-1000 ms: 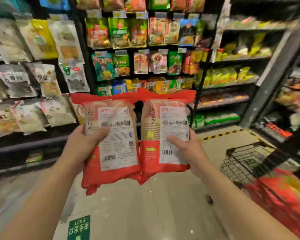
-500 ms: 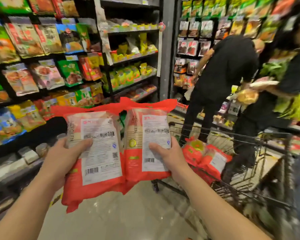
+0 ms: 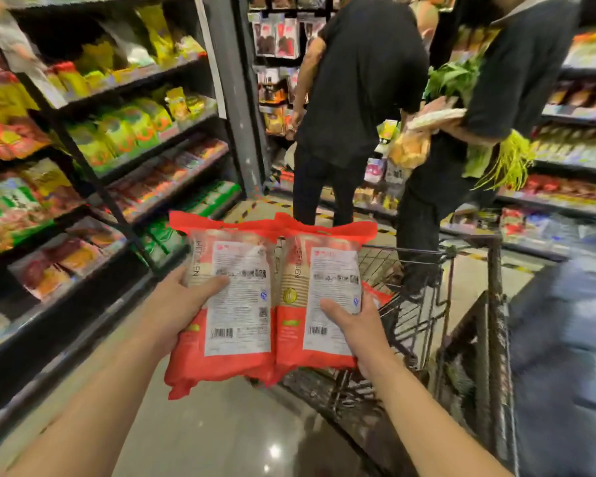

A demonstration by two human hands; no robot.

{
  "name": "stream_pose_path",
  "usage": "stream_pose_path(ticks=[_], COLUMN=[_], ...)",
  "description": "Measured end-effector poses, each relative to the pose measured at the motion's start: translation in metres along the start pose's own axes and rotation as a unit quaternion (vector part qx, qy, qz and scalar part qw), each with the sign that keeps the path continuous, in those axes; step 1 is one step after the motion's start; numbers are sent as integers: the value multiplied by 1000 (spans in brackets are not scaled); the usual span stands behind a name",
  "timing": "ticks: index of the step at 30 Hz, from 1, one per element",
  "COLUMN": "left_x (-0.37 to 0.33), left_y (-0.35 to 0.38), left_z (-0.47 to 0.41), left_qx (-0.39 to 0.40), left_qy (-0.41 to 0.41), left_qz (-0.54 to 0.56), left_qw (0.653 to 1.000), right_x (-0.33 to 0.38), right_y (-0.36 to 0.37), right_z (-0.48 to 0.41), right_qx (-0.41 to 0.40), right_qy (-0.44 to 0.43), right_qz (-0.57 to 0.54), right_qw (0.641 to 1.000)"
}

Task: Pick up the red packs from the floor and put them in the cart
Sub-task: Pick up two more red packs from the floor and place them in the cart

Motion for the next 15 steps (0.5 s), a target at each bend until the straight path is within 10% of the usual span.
stream_pose_path(ticks=[15], left_x=[49], left_y=[199], left_z=[-208], left_qx=[146], left_qy=[-99], left_qz=[-200], left_qw=[964], right_x=[-152], right_y=[-96], right_z=[-133], right_qx=[-194], right_qy=[120], right_qz=[-20], right_qw=[973])
Point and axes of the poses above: each hand's wrist, its own z-axis away from the middle knuckle, its own y-axis out of the palm, x = y × z, the point moved 4 cm from there along -z, towards the middle knuckle, and after that the axes turned 9 degrees about -y, right-handed, at the moved point
